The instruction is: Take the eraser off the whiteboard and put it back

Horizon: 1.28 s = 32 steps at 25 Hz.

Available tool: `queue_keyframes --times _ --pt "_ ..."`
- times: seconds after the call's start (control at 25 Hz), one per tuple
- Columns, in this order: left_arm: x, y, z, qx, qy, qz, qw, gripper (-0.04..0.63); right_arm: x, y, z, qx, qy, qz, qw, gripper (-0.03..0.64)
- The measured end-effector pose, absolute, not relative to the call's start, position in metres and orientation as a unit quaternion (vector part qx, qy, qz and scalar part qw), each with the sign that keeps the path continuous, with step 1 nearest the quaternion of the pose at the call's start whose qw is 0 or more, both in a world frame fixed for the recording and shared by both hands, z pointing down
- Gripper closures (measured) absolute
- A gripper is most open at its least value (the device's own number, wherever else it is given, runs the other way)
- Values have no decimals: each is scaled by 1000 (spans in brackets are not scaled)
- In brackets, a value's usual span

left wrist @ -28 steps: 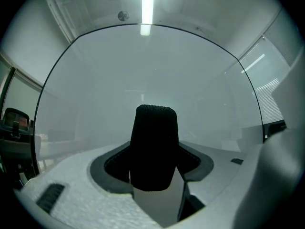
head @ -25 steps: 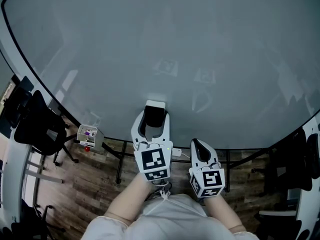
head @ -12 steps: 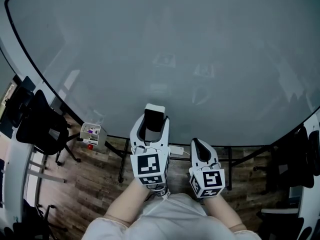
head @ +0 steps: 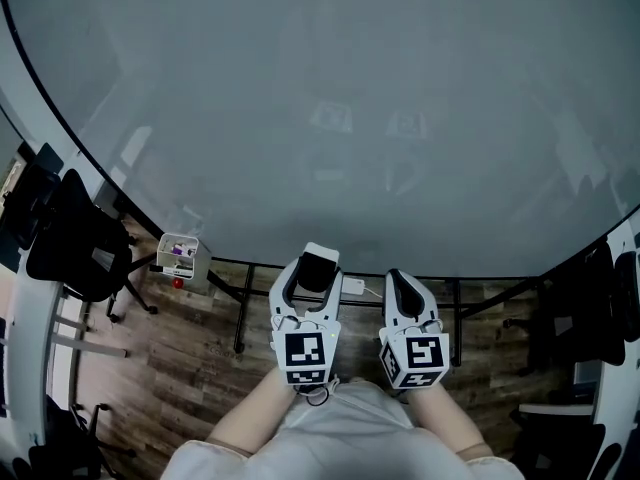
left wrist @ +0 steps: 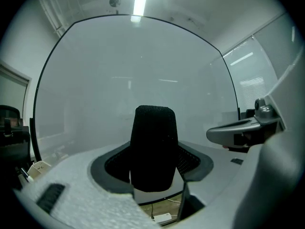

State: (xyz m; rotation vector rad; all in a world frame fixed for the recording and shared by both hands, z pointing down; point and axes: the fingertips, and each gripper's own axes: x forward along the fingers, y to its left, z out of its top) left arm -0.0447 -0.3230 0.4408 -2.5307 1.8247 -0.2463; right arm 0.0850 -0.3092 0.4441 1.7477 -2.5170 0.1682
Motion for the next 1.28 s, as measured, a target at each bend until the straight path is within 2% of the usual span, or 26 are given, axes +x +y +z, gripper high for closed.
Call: queue_keyframes --times 0.44,0.76,1.28 --pt "-50 -320 459 -813 576 -75 -25 328 79 -305 453 572 -817 52 43 589" --pt "-43 -322 444 -821 568 -55 -4 328 75 -310 457 568 -820 56 49 589" --pt "-53 -334 441 -810 583 -52 -39 328 74 -315 438 565 -823 31 41 589"
